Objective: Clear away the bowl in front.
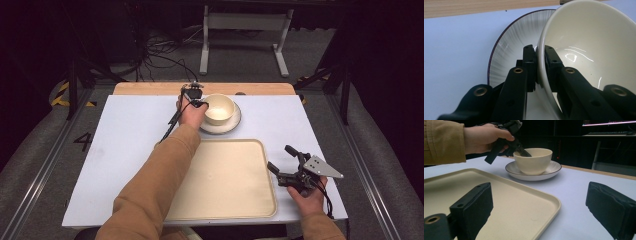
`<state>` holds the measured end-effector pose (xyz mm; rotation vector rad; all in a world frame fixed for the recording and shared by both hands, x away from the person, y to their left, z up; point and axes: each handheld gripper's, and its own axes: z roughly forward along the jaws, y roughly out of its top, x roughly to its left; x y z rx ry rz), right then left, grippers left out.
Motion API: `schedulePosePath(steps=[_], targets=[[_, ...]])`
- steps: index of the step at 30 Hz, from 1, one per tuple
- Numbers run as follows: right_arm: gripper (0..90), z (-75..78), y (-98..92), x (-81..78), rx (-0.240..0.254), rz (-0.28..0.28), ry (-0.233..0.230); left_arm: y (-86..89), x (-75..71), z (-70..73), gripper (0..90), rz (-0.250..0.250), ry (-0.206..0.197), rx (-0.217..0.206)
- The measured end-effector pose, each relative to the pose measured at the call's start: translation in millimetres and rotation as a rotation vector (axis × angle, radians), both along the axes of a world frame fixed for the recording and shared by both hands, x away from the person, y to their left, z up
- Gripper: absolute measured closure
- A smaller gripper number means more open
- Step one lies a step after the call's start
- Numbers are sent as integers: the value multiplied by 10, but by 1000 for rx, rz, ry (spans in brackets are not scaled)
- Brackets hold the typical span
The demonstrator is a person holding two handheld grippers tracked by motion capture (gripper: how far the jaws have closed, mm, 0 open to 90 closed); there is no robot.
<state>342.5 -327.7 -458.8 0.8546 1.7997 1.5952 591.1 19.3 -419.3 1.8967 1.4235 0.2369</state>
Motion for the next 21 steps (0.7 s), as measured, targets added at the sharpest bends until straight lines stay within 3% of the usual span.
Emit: schedulePosePath(steps=[6, 12, 21], targets=[[79, 0, 1, 0, 1, 1, 0, -5, -32, 88, 815, 8, -28, -5], [79, -1, 0, 0, 1, 1, 0, 32, -41, 129, 813, 8, -25, 19], [79, 0, 0, 1, 1, 0, 0, 71, -80, 245, 812, -14, -31, 4]])
